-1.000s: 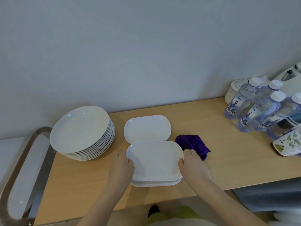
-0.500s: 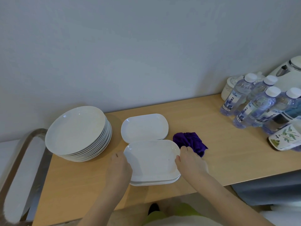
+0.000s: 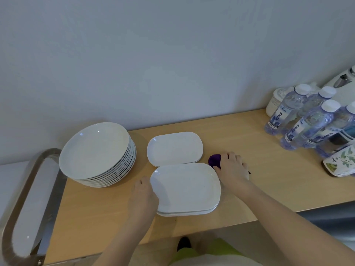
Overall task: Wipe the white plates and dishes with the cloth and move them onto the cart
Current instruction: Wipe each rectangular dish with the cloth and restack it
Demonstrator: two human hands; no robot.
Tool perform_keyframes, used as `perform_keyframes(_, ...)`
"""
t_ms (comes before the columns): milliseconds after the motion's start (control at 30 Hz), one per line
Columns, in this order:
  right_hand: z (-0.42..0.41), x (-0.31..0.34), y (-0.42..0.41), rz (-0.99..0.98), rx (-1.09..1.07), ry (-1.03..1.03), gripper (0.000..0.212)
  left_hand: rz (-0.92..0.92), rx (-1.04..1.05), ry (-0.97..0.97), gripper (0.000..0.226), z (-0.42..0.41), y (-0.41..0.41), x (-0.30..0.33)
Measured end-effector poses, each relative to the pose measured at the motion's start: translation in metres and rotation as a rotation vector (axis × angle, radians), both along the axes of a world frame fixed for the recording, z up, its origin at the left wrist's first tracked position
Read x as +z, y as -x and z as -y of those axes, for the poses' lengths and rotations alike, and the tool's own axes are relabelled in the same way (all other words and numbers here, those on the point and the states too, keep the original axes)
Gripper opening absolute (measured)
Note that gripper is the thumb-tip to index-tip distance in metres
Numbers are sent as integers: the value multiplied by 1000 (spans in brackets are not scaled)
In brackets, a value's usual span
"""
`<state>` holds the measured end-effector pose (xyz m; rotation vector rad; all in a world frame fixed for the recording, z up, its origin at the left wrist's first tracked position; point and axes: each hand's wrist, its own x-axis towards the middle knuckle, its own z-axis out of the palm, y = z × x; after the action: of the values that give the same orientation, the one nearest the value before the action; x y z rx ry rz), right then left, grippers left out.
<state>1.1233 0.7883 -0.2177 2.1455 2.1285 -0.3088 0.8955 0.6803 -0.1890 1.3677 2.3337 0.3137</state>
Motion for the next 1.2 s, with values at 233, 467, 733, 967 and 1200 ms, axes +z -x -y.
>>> perform_keyframes(233, -4, -2, -9, -38, 24, -21, 34, 31, -8, 10, 25, 2, 2, 1)
perform_keyframes(467, 0, 22, -10, -319, -118, -159, 37, -1, -30, 49, 23, 4, 6, 0)
perform_keyframes(733, 33, 76, 36, -494, 62, -490, 35, -4, -52, 27, 29, -1, 9, 2)
perform_keyframes(967, 65, 65, 81, -388, 295, -519, 34, 98, -50, -39, 25, -13, 8, 6)
perform_keyframes(1200, 83, 23, 122, -265, 465, -467, 24, 202, -109, -132, 17, -16, 12, 2)
